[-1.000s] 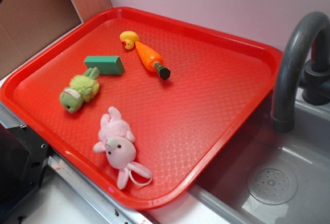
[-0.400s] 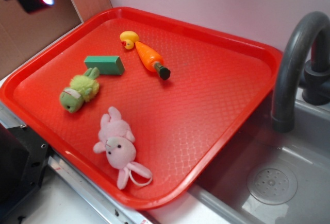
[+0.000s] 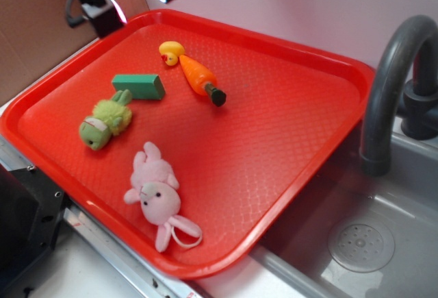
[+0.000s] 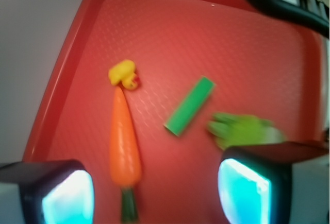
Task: Grab the carrot.
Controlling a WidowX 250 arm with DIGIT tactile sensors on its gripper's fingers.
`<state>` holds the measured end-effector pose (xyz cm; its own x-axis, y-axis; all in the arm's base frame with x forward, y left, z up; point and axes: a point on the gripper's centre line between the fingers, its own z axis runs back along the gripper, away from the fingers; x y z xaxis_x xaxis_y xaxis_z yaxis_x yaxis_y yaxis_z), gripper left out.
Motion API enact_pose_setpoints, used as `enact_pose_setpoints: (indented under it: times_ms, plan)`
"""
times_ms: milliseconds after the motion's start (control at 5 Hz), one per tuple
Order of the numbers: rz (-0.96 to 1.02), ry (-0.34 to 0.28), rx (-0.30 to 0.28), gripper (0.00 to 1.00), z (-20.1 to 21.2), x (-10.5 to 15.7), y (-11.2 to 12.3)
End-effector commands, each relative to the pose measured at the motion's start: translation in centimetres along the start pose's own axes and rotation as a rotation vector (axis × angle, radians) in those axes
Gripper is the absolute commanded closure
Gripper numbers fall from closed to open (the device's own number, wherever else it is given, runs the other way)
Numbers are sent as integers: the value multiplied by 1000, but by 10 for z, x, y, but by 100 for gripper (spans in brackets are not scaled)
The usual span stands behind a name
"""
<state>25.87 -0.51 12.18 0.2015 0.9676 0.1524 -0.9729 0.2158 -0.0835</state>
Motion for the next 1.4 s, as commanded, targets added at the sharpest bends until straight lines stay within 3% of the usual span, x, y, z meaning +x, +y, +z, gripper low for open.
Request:
enact_pose_setpoints:
  times_ms: [0,200,400,1000,1200]
  plan:
    - [-22,-78,-38,0,-31,12,-24]
    - [-55,-72,-19,0,-50,9,-33]
    - [-87,-21,-19,0,-63,-3,-32]
    - [-154,10,35,0,-95,-25,-24]
    - [-155,-9,35,58,-98,-26,-23]
